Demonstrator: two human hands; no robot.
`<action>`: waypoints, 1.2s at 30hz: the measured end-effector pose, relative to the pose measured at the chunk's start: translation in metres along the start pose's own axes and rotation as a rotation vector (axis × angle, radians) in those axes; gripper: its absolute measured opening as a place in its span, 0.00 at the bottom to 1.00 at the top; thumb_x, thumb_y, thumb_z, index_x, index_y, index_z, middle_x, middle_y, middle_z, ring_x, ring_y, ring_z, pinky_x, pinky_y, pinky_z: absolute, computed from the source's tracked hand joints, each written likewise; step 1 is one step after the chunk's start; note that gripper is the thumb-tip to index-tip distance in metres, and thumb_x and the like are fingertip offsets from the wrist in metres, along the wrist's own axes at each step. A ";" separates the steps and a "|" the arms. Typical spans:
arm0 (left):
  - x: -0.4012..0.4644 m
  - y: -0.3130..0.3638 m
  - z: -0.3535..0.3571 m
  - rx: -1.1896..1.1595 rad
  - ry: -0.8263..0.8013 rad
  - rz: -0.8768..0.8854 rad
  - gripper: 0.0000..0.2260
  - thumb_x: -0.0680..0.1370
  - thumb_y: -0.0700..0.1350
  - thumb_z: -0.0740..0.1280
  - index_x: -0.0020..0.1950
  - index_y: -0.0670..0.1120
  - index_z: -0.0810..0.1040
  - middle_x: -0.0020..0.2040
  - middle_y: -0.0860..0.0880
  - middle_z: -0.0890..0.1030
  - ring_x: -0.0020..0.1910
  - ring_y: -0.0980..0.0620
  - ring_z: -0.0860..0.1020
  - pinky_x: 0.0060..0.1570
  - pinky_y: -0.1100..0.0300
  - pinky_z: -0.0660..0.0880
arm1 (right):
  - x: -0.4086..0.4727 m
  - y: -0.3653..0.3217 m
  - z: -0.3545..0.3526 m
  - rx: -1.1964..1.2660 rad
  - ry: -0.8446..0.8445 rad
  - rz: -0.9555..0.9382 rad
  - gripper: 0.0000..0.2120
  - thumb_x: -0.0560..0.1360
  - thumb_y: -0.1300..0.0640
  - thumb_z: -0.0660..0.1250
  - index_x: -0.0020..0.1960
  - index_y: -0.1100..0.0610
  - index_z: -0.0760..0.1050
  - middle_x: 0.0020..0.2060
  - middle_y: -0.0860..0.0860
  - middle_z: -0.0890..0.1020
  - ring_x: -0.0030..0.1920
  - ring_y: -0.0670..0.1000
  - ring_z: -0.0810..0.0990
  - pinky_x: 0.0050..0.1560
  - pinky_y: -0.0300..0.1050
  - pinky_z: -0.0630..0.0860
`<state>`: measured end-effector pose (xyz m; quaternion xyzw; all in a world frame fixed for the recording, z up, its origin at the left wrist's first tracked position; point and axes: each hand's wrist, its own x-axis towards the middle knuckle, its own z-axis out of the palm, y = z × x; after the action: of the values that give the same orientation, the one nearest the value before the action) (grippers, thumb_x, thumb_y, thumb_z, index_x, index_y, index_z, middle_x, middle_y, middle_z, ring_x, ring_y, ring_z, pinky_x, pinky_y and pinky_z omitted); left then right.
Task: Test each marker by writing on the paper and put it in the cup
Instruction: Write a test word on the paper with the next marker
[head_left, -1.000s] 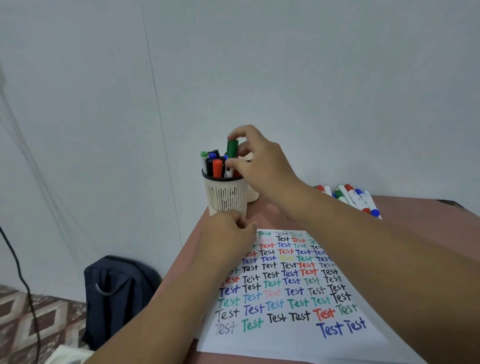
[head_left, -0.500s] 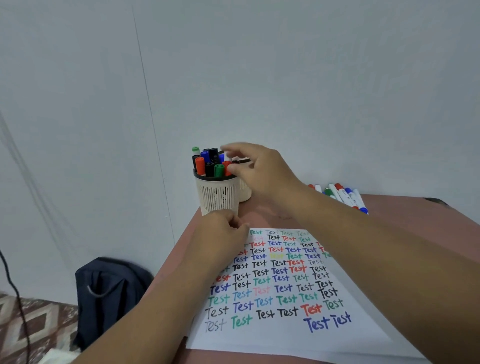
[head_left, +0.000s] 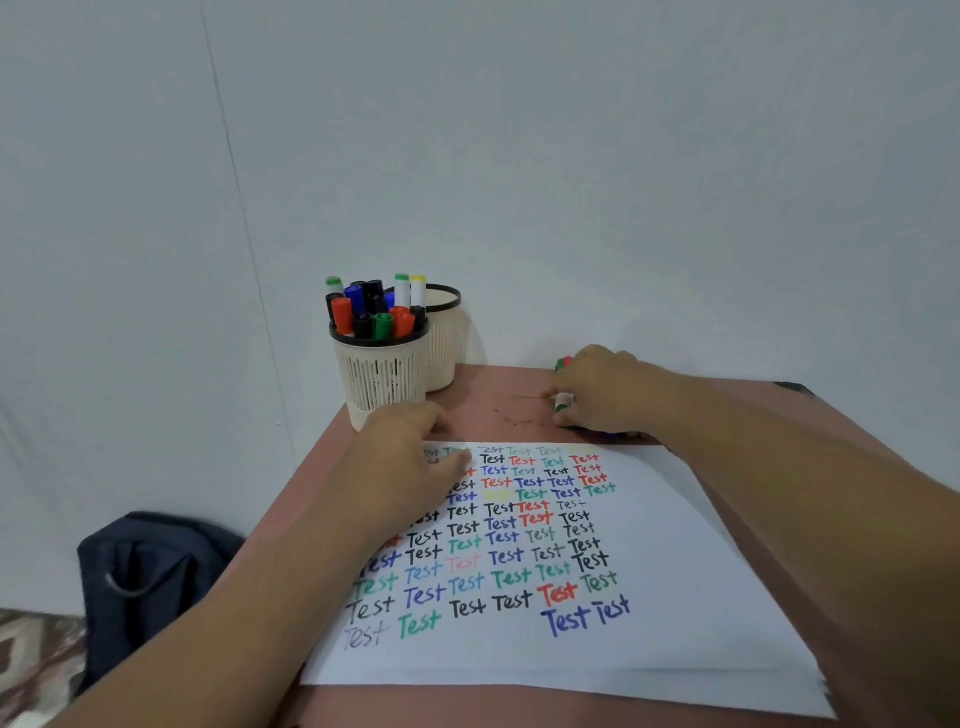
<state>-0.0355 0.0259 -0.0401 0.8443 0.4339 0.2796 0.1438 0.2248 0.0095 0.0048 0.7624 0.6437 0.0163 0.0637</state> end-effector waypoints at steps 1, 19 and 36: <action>0.000 0.000 0.000 0.002 0.000 0.004 0.09 0.77 0.57 0.71 0.55 0.56 0.79 0.53 0.60 0.76 0.50 0.62 0.73 0.38 0.73 0.63 | -0.003 -0.003 0.001 -0.060 0.005 0.003 0.18 0.82 0.44 0.62 0.71 0.41 0.75 0.64 0.53 0.73 0.54 0.53 0.71 0.56 0.48 0.71; -0.002 -0.006 0.009 -0.104 0.043 0.160 0.24 0.79 0.58 0.66 0.74 0.56 0.67 0.63 0.63 0.69 0.62 0.63 0.68 0.59 0.62 0.69 | -0.048 -0.040 -0.008 1.120 0.595 -0.138 0.12 0.86 0.56 0.59 0.55 0.53 0.81 0.45 0.46 0.85 0.44 0.43 0.84 0.48 0.37 0.80; -0.018 0.005 -0.007 -0.155 0.095 0.186 0.09 0.84 0.53 0.61 0.58 0.54 0.79 0.32 0.53 0.77 0.35 0.63 0.76 0.35 0.71 0.70 | -0.077 -0.081 0.008 1.697 0.345 -0.064 0.06 0.79 0.61 0.72 0.55 0.61 0.79 0.44 0.58 0.87 0.44 0.54 0.85 0.54 0.51 0.84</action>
<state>-0.0447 0.0084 -0.0384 0.8530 0.3372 0.3642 0.1612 0.1330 -0.0535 -0.0087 0.5207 0.4602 -0.3557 -0.6249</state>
